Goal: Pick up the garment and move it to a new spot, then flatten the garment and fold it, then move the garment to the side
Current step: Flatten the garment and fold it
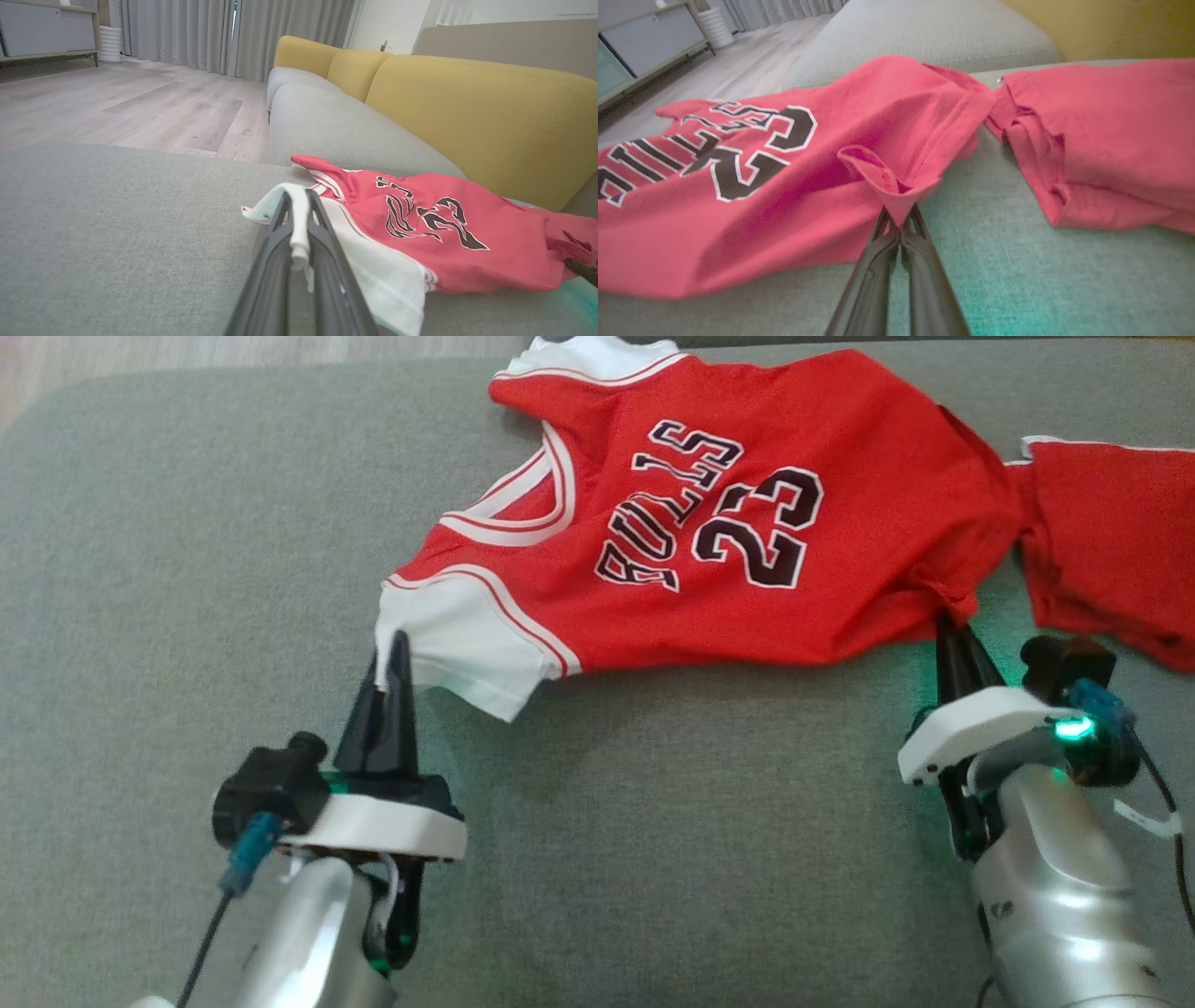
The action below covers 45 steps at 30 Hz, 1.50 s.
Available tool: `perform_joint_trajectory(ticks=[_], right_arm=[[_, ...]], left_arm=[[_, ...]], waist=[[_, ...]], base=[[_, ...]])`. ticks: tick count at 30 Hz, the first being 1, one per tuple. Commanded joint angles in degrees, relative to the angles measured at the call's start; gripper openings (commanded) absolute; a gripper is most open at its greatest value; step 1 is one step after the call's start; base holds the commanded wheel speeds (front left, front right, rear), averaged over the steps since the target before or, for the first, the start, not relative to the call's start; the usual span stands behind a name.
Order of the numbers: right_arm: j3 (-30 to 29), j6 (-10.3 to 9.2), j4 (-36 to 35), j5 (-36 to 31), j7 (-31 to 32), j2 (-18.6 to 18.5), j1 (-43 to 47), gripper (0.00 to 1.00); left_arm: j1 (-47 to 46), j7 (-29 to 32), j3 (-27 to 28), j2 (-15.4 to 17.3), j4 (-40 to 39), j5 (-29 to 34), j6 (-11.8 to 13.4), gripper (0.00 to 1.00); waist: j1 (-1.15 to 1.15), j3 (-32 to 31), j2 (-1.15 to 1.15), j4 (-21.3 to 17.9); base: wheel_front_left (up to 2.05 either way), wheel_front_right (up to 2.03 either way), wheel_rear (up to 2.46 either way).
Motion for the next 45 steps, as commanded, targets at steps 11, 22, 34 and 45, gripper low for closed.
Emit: perform_joint_trajectory(ticks=[11,22,34,45], right_arm=[[8.36,-0.05,-18.84,11.73,-0.29,-0.34,0.01,0.00],[10.24,-0.05,-42.25,18.06,8.25,-4.90,8.19,0.00],[6.21,-0.05,-48.36,16.14,13.49,-2.28,16.35,0.00],[7.56,-0.05,-50.77,15.47,13.57,-1.08,22.18,0.00]], left_arm=[[-2.19,-0.54,9.70,0.48,-7.43,0.20,-1.41,0.00],[-1.48,-0.54,14.90,0.48,-15.89,-0.43,-1.47,0.00],[2.70,-0.55,14.10,0.48,-14.89,-0.06,-1.84,0.00],[8.39,-0.55,11.70,0.79,-14.02,1.83,-3.12,0.00]], waist=[[0.00,-4.49,0.00,-2.46],[0.00,-8.53,0.00,-2.56],[0.00,-8.64,0.00,-0.89],[0.00,-8.93,0.00,-1.78]], base=[[0.00,0.00,0.00],[0.00,0.00,0.00],[0.00,0.00,0.00],[0.00,0.00,0.00]])
